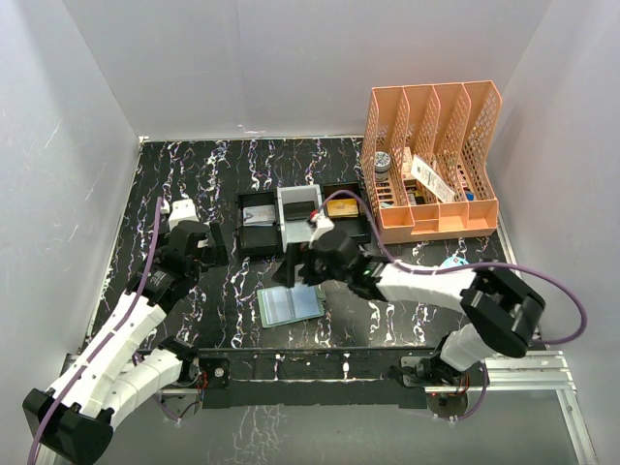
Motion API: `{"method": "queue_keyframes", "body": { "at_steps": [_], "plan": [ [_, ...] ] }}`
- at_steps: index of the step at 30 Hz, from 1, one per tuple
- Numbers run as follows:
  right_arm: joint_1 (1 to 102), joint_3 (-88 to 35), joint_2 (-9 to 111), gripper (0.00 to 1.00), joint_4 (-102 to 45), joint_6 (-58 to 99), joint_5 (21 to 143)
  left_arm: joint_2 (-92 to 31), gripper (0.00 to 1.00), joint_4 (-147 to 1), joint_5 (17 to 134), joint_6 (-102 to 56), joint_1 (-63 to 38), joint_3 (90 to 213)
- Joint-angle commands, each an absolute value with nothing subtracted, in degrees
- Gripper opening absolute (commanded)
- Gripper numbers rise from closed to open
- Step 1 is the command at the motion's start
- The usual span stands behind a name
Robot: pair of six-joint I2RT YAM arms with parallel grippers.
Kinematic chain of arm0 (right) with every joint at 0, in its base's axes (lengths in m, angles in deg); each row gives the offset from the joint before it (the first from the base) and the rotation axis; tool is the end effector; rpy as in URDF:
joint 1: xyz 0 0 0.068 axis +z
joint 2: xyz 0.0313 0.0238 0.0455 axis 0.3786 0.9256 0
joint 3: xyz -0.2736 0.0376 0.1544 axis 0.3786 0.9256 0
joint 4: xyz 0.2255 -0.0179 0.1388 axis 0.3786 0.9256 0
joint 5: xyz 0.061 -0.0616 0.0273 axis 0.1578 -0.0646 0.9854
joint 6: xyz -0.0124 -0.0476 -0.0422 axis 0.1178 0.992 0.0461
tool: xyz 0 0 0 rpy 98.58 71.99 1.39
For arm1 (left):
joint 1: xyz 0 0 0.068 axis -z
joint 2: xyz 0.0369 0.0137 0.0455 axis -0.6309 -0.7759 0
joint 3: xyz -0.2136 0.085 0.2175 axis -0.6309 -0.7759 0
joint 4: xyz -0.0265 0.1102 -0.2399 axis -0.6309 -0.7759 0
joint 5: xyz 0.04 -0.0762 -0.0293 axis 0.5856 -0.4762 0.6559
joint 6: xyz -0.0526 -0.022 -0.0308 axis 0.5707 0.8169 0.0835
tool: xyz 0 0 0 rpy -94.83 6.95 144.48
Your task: Take the credit cards out of the card holder
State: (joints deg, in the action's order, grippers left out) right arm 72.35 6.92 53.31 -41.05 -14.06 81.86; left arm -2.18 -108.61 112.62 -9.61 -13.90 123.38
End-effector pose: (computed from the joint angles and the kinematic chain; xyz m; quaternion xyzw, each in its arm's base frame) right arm 0.2002 0.2498 0.2419 -0.0990 0.8547 0.4022 0.3130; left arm 0.1516 -0.0443 0.3162 -0.1080 0.8649 0.0189 0.4899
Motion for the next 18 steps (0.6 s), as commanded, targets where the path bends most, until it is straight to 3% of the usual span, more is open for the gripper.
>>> {"method": "queue_keyframes", "body": {
  "at_steps": [1, 9, 18],
  "plan": [
    [80.79, -2.37, 57.81, 0.87, -29.90, -16.72, 67.50, -2.14, 0.99, -109.95, 116.13, -8.45, -14.24, 124.05],
    [89.17, -7.47, 61.70, 0.71, -17.77, -20.71, 53.17, -1.53, 0.99, -110.45, 117.18, -7.81, -14.20, 124.33],
    [91.09, -15.55, 66.55, 0.65, -8.19, -21.07, 49.63, 0.79, 0.99, -110.66, 118.36, -7.30, -14.22, 124.20]
  ]
}}
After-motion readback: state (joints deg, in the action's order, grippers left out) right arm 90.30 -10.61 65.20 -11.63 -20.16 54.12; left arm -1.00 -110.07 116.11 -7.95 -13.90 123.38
